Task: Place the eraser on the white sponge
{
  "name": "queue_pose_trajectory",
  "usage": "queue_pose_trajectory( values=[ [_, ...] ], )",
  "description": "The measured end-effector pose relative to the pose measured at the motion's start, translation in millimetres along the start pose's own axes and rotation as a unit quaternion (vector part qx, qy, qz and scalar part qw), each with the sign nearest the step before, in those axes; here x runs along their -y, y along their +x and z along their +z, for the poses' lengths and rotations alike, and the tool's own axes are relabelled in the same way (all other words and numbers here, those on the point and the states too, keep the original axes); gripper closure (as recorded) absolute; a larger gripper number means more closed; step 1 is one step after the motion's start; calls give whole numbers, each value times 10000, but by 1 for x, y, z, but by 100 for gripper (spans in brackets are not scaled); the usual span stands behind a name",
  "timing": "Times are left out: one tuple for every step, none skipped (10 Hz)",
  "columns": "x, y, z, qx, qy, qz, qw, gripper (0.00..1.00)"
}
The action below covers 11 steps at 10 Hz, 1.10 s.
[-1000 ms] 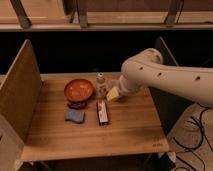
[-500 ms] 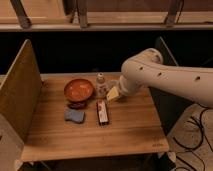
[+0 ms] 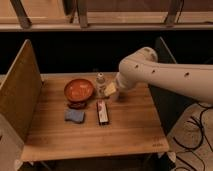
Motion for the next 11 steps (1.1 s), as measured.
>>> queue_pose_trajectory(
  values=[
    [-3, -4, 10, -6, -50, -39, 10000, 20],
    [-7, -4, 25, -51, -129, -46, 9999, 20],
    [-11, 0, 38, -131, -210, -6, 9997, 20],
    [-13, 8, 48, -233, -222, 72, 9995, 20],
    [-12, 17, 56, -340, -165, 142, 9992, 20],
    [-11, 21, 59, -381, -135, 171, 9990, 20],
    [-11, 21, 59, -384, -134, 170, 9990, 20],
    [-11, 21, 59, -382, -133, 170, 9990, 20],
    [-11, 21, 59, -386, -131, 171, 9990, 20],
    [-12, 22, 60, -423, -163, 204, 9988, 20],
    [-18, 27, 64, -508, -259, 248, 9981, 20]
  ],
)
